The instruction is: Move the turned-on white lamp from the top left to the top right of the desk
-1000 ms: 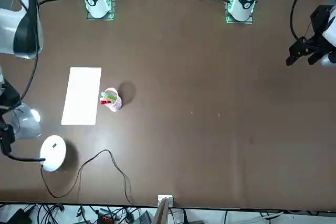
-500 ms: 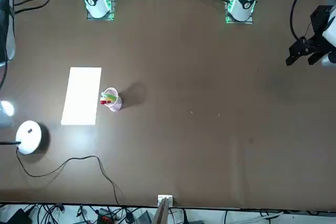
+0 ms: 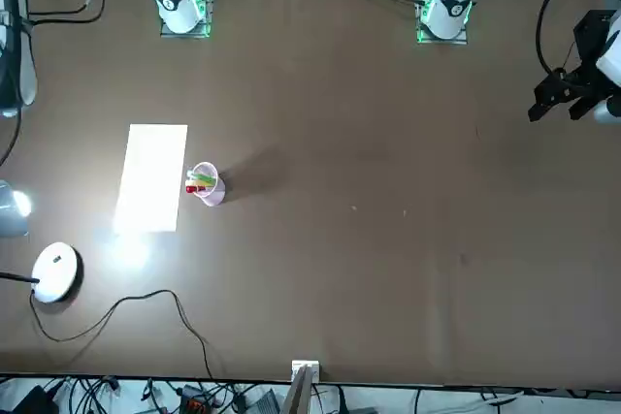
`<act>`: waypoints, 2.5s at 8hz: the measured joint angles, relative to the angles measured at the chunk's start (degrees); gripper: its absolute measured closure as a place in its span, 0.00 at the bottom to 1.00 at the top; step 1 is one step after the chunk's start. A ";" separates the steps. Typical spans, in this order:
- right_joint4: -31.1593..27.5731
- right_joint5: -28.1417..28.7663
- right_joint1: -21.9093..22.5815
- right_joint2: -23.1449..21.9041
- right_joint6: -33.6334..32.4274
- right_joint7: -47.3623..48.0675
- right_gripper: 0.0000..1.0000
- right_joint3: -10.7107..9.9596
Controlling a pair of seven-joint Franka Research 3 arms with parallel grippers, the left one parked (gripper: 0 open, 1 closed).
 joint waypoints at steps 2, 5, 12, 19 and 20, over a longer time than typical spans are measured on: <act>-2.78 0.01 0.05 -3.25 -0.82 0.50 0.27 1.12; -7.07 -1.55 0.03 -5.73 -2.31 0.14 0.27 1.29; -8.51 -2.72 0.98 -6.30 -2.32 -0.08 0.27 1.54; -7.78 -2.69 2.53 -7.53 -4.83 -0.05 0.00 1.33; -6.57 -2.66 2.62 -8.13 -8.37 -0.05 0.00 1.35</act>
